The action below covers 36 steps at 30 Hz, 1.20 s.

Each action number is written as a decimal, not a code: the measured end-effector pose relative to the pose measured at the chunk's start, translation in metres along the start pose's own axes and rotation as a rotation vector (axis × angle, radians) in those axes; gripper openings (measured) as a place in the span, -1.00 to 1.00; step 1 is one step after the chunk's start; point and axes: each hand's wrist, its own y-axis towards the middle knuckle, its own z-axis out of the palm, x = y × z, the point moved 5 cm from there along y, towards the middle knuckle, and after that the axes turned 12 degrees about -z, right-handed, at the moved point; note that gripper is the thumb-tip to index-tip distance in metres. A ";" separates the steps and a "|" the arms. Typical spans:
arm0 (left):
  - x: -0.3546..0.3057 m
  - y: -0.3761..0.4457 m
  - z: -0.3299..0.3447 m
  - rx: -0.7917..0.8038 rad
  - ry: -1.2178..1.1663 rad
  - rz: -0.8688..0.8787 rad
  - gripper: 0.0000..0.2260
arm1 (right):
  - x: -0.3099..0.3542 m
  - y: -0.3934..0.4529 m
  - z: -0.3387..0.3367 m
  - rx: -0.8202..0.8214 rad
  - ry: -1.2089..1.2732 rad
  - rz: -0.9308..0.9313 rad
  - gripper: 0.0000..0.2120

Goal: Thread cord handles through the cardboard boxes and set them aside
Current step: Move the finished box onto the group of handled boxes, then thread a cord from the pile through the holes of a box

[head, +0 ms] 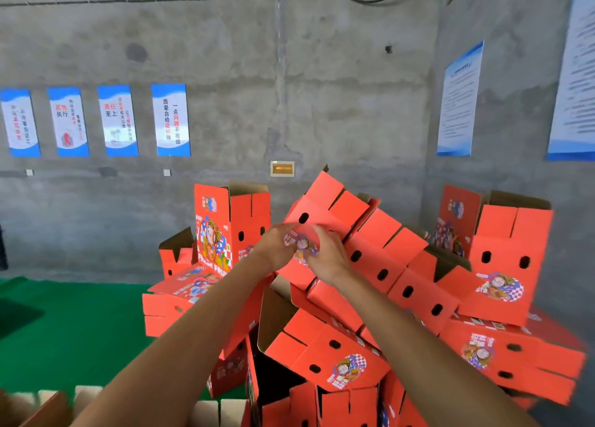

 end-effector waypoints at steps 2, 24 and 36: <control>-0.004 -0.018 -0.006 -0.028 -0.024 0.032 -0.56 | 0.004 -0.011 -0.010 -0.043 0.027 0.009 -0.39; 0.165 -0.354 0.136 0.363 0.048 -0.747 -0.55 | -0.076 -0.458 0.188 0.208 0.553 0.527 -0.82; 0.143 -0.360 0.161 0.649 -0.044 -0.782 -0.95 | -0.184 -0.566 0.140 0.376 -0.367 0.610 -0.51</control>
